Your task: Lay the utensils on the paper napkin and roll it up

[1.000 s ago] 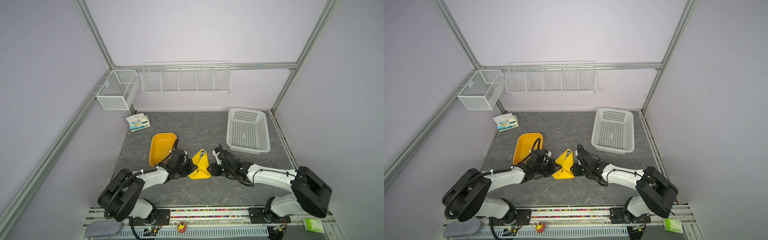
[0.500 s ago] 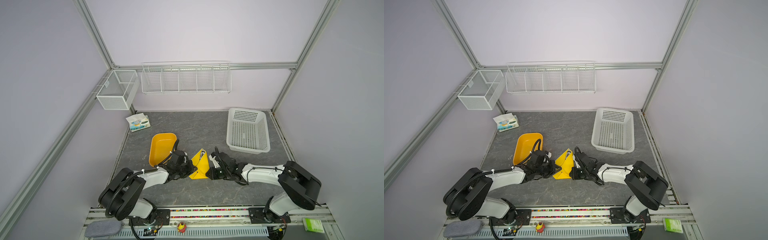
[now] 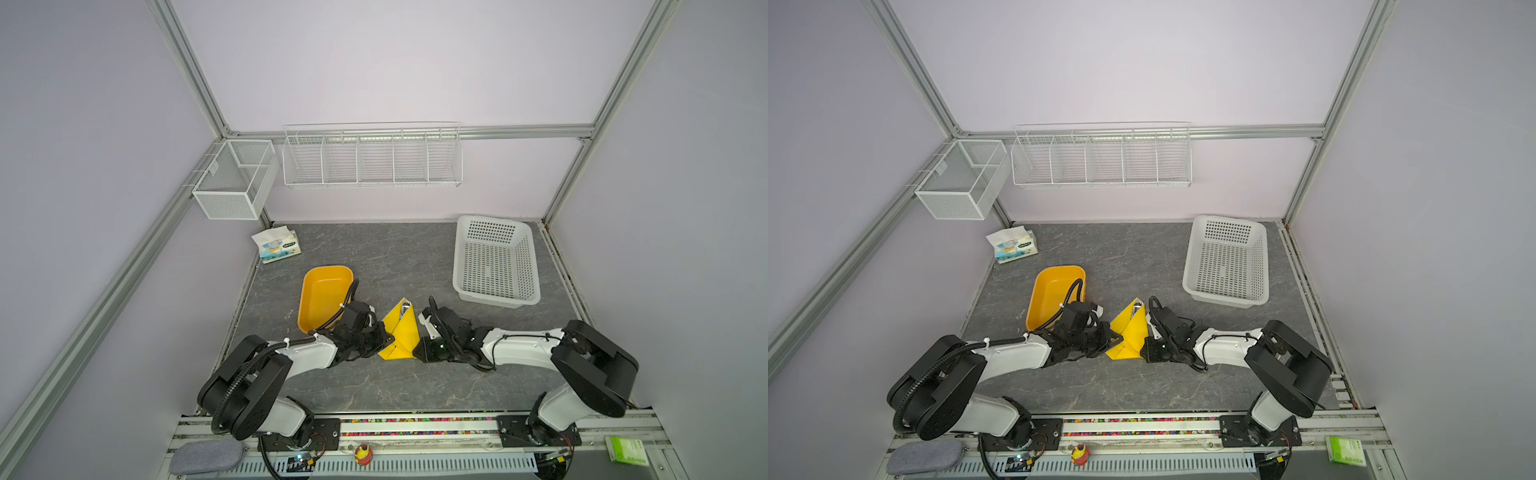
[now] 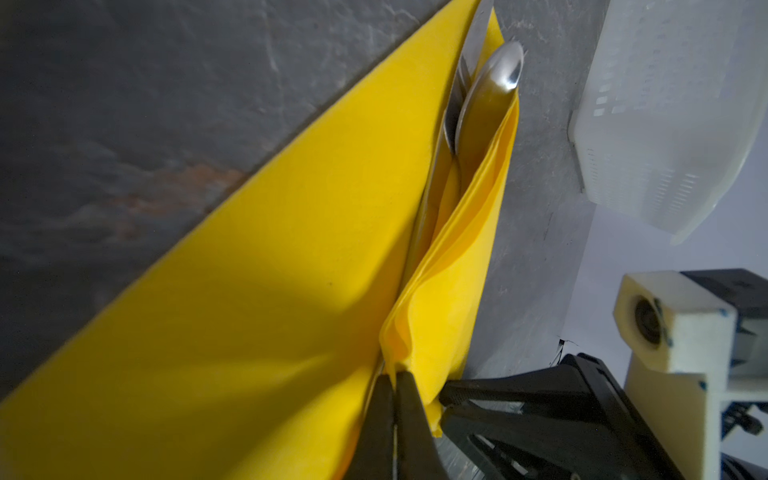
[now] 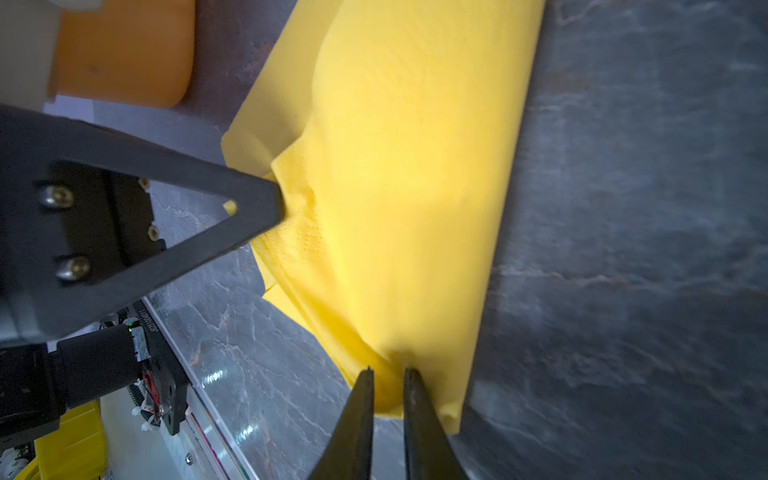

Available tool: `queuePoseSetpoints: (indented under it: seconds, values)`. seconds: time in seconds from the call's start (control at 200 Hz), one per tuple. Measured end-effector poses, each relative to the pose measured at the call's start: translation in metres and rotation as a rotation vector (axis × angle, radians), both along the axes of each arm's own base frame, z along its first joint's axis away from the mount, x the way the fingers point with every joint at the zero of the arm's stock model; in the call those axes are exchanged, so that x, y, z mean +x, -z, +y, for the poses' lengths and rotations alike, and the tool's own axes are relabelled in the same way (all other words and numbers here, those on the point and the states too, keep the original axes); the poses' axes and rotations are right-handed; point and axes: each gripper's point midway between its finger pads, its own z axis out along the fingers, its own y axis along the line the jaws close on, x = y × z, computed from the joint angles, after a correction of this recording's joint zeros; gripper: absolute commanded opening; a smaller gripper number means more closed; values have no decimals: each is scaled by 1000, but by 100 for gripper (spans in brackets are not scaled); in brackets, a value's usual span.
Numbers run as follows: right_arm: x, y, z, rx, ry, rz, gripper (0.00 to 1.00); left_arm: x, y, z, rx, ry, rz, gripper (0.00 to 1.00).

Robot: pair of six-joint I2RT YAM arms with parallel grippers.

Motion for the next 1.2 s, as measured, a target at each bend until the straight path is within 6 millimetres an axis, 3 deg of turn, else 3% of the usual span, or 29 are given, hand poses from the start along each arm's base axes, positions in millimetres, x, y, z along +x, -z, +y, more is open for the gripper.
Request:
queuePoseSetpoints:
  seconds: [0.205,0.445,0.565,0.815,1.04,1.2]
  values:
    - [-1,-3,0,4,0,-2,19,-2,2,1,6,3,3,0]
    - [8,-30,-3,54,22,-43,19,-3,4,2,16,15,-3,0]
    - [7,-27,-1,56,15,-30,18,-4,6,3,21,19,-1,0]
    - [0,3,-1,20,10,32,16,-4,10,3,30,23,4,0]
    - [1,-1,-1,32,18,26,16,-5,13,4,39,28,10,0]
    - [1,-23,1,69,14,-3,16,-5,14,4,40,31,8,0]
